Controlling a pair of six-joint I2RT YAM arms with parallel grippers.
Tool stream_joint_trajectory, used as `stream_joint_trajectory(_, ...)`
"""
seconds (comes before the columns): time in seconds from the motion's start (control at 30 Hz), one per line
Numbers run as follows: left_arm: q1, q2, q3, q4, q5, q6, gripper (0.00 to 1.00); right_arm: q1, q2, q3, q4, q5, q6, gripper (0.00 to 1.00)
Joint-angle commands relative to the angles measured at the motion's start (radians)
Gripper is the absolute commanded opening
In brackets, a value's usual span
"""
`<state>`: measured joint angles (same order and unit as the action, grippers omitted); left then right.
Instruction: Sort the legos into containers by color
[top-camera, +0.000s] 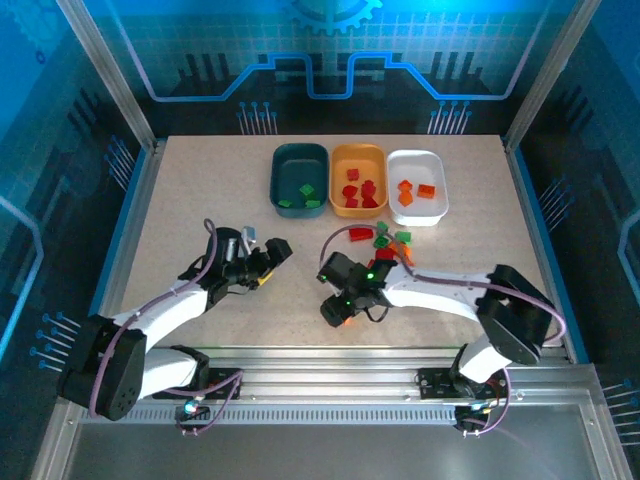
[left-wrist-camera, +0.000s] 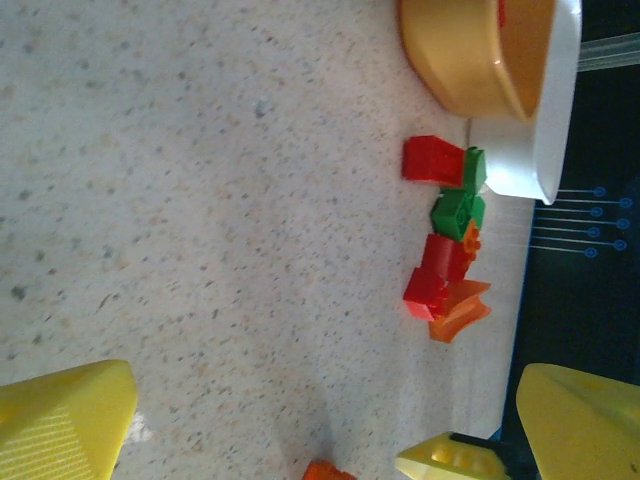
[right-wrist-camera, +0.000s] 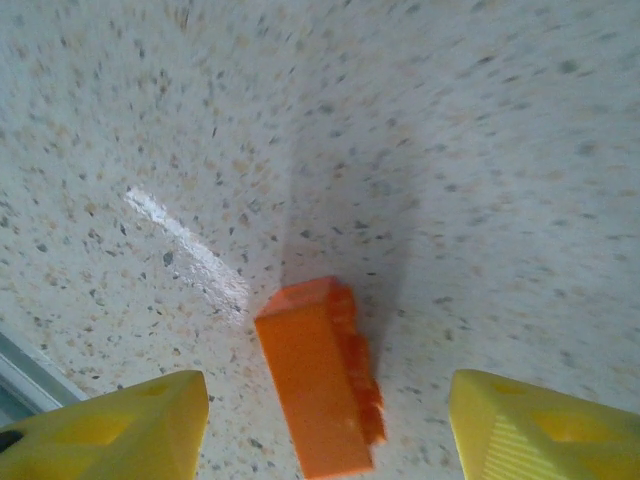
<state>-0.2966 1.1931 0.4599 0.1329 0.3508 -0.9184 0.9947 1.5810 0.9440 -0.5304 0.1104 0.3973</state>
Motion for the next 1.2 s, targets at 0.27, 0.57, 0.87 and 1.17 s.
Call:
stream_joint_trajectory(0.27, 0.016, -0.065, 0.022, -0.09, -0.043, 0.041, 0.99, 0.003, 0.09, 0.075, -0.024, 0.075, -0.028, 0.25)
stream_joint_trajectory(0.57, -0.116, 0.033, 0.197, -0.244, -0.181, 0.136, 0.99, -0.29, -0.057, 0.189, -0.059, 0.198, 0.021, 0.21)
stream_joint_trajectory(0.87, -0.369, 0.282, 0.436, -0.344, -0.214, 0.223, 0.96, -0.772, 0.252, 0.542, -0.095, 0.108, 0.039, 0.23)
stream_joint_trajectory(1.17, -0.412, 0.338, 0.491, -0.385, -0.218, 0.255, 0.96, -0.908, 0.464, 0.76, -0.145, -0.02, 0.017, 0.26)
